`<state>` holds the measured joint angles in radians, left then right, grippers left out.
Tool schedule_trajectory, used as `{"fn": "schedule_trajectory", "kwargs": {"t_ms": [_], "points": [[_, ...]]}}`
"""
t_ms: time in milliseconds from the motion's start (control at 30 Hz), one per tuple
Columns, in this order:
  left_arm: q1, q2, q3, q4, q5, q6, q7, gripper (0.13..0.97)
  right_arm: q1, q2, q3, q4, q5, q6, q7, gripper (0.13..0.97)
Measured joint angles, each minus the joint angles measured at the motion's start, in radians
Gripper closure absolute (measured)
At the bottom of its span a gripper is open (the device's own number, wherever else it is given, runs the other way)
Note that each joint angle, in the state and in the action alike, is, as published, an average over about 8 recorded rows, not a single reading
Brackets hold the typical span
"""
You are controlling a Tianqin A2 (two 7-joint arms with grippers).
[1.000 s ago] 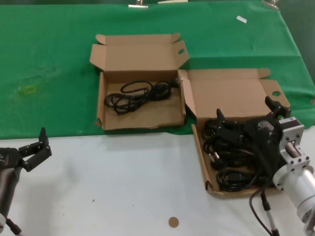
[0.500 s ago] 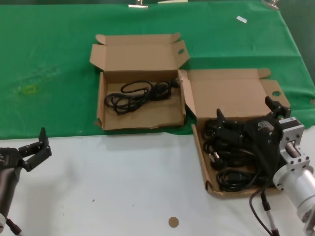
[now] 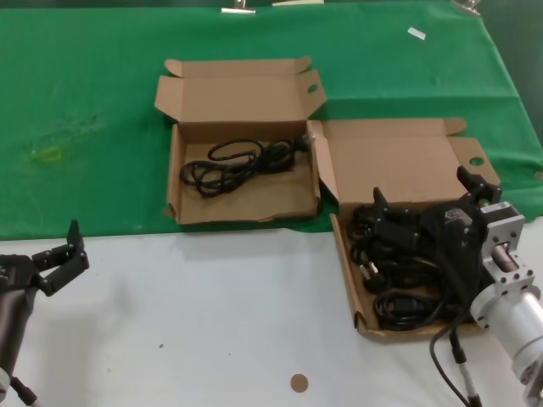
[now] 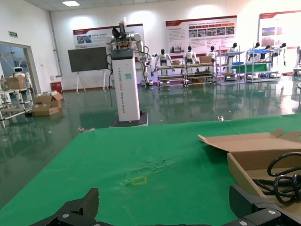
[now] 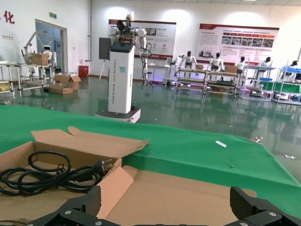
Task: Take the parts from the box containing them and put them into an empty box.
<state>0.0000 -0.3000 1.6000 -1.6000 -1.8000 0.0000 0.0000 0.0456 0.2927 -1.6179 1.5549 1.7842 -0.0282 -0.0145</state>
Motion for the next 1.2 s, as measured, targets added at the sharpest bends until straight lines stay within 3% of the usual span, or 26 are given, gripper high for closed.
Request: {"fn": "schedule_trajectory", "kwargs": {"t_ms": [1200], "points": [[0.0,0.0,0.0,0.0,0.0,0.0,0.0,0.132,0.0,0.0,0.0,0.0,0.0,0.0,0.0,0.129]]}}
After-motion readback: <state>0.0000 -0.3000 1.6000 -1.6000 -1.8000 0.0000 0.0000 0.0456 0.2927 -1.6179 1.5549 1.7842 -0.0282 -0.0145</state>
